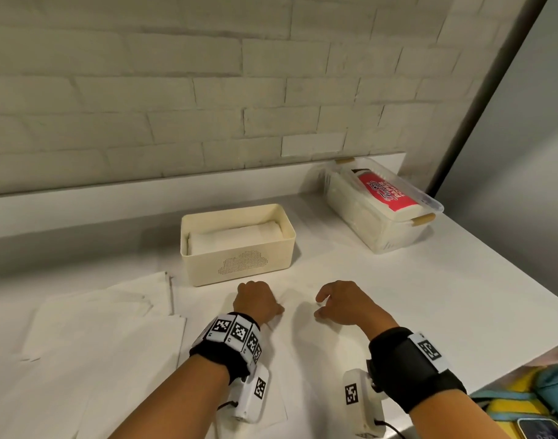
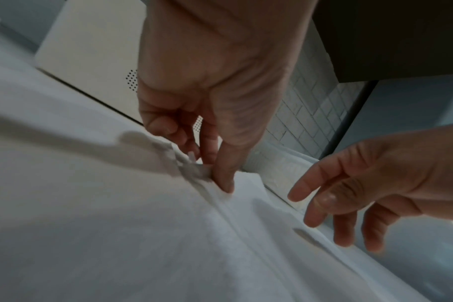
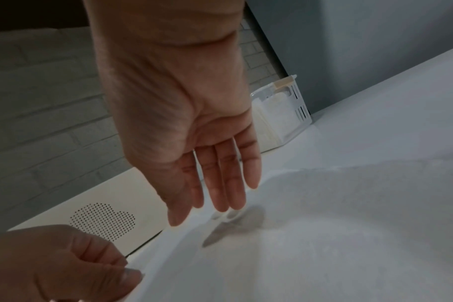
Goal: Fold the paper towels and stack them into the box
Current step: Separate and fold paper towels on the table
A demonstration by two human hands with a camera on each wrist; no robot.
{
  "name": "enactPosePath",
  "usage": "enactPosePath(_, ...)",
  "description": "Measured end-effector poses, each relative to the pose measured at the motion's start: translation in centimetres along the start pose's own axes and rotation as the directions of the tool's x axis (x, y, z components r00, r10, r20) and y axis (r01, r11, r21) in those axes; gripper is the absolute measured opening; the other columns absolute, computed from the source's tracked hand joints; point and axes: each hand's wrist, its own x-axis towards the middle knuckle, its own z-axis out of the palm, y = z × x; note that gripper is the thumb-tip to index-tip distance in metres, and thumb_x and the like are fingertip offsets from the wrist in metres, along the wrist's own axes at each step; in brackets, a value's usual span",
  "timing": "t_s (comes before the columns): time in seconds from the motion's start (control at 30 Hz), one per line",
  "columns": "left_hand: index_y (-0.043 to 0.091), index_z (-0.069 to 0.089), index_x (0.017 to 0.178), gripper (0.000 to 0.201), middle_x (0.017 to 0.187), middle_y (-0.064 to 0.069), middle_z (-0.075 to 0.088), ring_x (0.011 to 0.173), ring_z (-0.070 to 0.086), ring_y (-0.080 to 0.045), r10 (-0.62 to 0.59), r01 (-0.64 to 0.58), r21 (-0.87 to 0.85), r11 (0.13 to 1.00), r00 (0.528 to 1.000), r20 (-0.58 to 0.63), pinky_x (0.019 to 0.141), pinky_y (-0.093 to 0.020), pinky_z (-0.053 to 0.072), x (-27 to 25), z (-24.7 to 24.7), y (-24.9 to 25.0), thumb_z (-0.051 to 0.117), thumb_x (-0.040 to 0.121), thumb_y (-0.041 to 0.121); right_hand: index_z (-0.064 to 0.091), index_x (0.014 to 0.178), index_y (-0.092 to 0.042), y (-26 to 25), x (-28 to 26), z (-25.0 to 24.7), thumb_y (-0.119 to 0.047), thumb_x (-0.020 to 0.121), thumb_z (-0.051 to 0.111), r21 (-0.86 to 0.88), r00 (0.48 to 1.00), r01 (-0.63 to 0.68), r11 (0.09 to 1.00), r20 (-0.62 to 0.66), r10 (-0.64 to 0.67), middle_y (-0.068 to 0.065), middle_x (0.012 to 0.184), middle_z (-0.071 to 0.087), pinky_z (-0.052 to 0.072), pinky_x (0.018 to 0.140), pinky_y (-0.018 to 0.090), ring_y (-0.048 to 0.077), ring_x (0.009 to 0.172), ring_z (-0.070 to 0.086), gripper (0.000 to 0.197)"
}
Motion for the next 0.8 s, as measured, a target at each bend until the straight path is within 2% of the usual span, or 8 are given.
enactPosePath(0.13,0.017,0.068,0.081,0.009,0.095,-0.002,0.068,0.098,0.059,-0.019,0.079,-0.081,-0.132,0.988,0.997,-0.022,0.081,-0.027,0.048,-0.5,-1.0,0.1,0.071,0.075,0.023,0.057,0.119,-0.024,-0.3,0.5,0.0,-0.025,0.078,0.069,0.032,0.999,0.018,0.999,-0.029,-0.017,-0.002,0.123,0.055,0.045,0.092,0.025,0.015,0.112,0.054,0.042)
enactPosePath(0.23,0.024,0.054,0.064,0.022,0.072,0.008,0.059,0.073,0.057,-0.011,0.18,-0.173,-0.302,0.938,0.984,-0.004,0.061,-0.017,0.045,-1.1,-1.5,0.1,0.072,0.073,0.018,0.047,0.132,-0.025,-0.6,0.7,-0.3,-0.02,0.074,0.075,0.103,0.994,0.094,0.99,-0.069,-0.087,0.003,0.128,0.052,0.042,0.09,0.024,0.019,0.113,0.053,0.065)
enactPosePath(0.33,0.026,0.052,0.066,0.026,0.071,0.009,0.057,0.062,0.05,-0.002,0.269,-0.235,-0.411,0.881,0.963,0.026,0.053,-0.009,0.037,-1.5,-2.0,0.2,0.075,0.074,0.019,0.046,0.132,-0.028,-1.0,0.9,-0.8,-0.016,0.071,0.079,0.183,0.982,0.175,0.967,-0.097,-0.16,0.002,0.118,0.052,0.042,0.079,0.019,0.015,0.099,0.051,0.07)
enactPosePath(0.47,0.024,0.054,0.085,0.029,0.08,0.003,0.061,0.065,0.053,-0.003,0.276,-0.227,-0.529,0.817,0.961,0.014,0.051,-0.004,0.036,-1.5,-2.8,0.3,0.079,0.072,0.016,0.063,0.112,-0.027,-1.1,1.3,-1.2,-0.017,0.075,0.075,0.217,0.97,0.221,0.951,-0.147,-0.192,0.001,0.104,0.058,0.039,0.065,0.012,0.008,0.092,0.05,0.04)
enactPosePath(0.57,0.022,0.049,0.116,0.057,0.089,0.001,0.059,0.072,0.054,-0.003,0.259,-0.144,-0.624,0.768,0.961,0.096,0.059,-0.007,0.042,-1.5,-3.3,0.0,0.078,0.07,0.006,0.064,0.111,-0.026,-1.0,1.4,-1.6,-0.014,0.078,0.072,0.249,0.966,0.225,0.942,-0.184,-0.182,-0.001,0.098,0.057,0.036,0.058,0.001,0.009,0.089,0.051,0.036)
enactPosePath(0.67,0.017,0.039,0.133,0.07,0.085,0.002,0.053,0.075,0.055,-0.005,0.237,-0.075,-0.706,0.705,0.962,0.134,0.06,-0.01,0.047,-1.5,-3.5,-0.4,0.072,0.074,-0.004,0.06,0.117,-0.025,-0.7,1.2,-2.0,-0.013,0.079,0.071,0.258,0.966,0.213,0.943,-0.198,-0.164,-0.004,0.097,0.056,0.038,0.062,0.006,0.01,0.091,0.052,0.041)
enactPosePath(0.73,0.013,0.035,0.137,0.073,0.082,0.001,0.051,0.074,0.055,-0.007,0.227,-0.062,-0.735,0.675,0.966,0.127,0.064,-0.014,0.051,-1.5,-3.5,-0.4,0.068,0.076,-0.009,0.059,0.118,-0.026,-0.6,1.0,-2.1,-0.013,0.078,0.072,0.256,0.967,0.207,0.944,-0.197,-0.159,-0.005,0.098,0.055,0.038,0.075,0.013,0.012,0.094,0.054,0.045)
enactPosePath(0.8,0.009,0.03,0.141,0.075,0.082,0.001,0.052,0.073,0.057,-0.01,0.227,-0.056,-0.76,0.648,0.966,0.122,0.071,-0.021,0.053,-1.5,-3.4,-0.2,0.065,0.078,-0.011,0.058,0.118,-0.028,-0.4,0.9,-2.2,-0.012,0.076,0.074,0.271,0.97,0.2,0.942,-0.193,-0.15,-0.004,0.099,0.054,0.037,0.079,0.016,0.011,0.094,0.052,0.048)
